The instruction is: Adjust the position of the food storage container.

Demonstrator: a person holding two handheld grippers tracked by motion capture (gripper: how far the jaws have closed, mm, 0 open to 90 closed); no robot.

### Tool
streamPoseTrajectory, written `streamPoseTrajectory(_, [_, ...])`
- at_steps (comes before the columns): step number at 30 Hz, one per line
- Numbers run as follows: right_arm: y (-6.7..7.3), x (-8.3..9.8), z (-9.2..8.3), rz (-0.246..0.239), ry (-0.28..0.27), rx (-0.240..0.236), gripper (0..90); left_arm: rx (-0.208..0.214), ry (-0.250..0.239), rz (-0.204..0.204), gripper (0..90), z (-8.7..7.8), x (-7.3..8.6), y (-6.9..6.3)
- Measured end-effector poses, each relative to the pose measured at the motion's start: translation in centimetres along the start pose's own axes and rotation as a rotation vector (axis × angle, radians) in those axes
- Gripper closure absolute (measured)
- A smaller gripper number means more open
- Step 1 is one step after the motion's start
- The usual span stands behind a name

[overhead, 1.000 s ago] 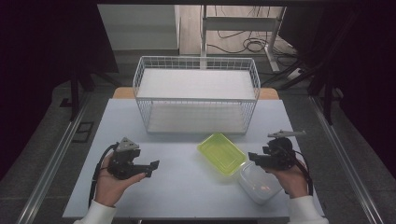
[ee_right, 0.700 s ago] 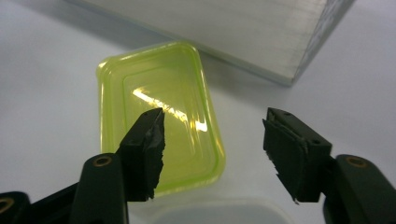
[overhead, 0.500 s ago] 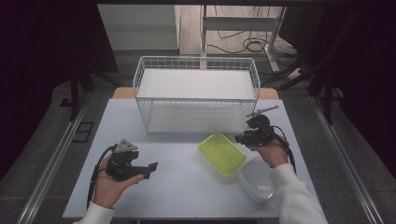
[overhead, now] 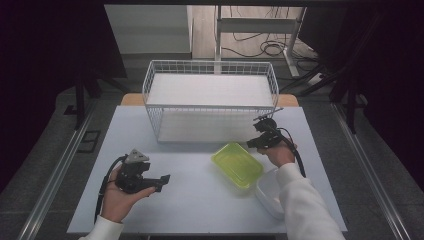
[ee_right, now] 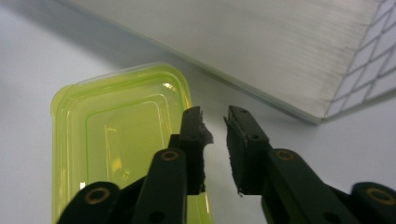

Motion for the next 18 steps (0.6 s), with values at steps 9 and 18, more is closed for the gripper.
streamPoseTrajectory(9, [0.0, 0.1, 2.0, -0.038, 0.041, 0.033, 88.9, 0.009, 0.01, 0.006, 17.8, 0.2, 0.0, -0.3])
streamPoseTrajectory(18, [0.3, 0.3, 3.8, -0.052, 0.086, 0.078, 89.0, -0.008, -0.033, 0.001, 18.8, -0.1, -0.3, -0.1])
Point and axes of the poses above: each handheld gripper's, and its own axes: z roughly forward along the jaws, x roughly out of its underside, y roughly to its left, the point moved 7 cm from there along z, roughly forward along the jaws, and after that the axes turned 8 degrees about -x, right-handed, at the moved point
